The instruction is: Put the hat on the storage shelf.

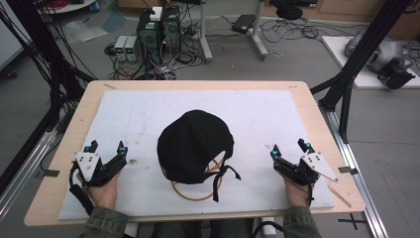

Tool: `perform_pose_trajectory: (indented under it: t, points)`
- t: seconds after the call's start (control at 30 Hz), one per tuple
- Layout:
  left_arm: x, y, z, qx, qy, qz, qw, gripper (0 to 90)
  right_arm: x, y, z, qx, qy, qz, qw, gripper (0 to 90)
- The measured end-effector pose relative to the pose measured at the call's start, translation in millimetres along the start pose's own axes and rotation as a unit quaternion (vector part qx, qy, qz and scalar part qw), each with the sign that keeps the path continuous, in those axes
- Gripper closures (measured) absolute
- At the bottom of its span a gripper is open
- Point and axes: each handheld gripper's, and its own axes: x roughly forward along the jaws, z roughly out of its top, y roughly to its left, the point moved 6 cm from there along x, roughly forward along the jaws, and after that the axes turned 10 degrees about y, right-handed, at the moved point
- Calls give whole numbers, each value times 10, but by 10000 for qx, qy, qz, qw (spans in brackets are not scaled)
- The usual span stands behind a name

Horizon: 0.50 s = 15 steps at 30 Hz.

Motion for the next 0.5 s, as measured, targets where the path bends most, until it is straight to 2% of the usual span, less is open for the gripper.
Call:
perform_pose_trajectory:
  t: [0.13,0.27,0.37,0.43,0.5]
  points:
    - [21,4,-28,-25,172,10,9998,186,11,1,-11,-1,45,12,10000,104]
    - [44,-15,-46,-54,342,-68,9994,180,13,2,-15,-10,51,19,10000,105]
    - [63,-40,-58,-16,440,-210,9988,180,11,-4,-21,4,77,18,10000,104]
    - [64,-68,-59,7,400,-402,9984,236,14,-9,-30,25,118,32,9999,104]
    - [63,-86,-39,78,343,-443,9984,241,14,-10,-38,31,153,27,9999,104]
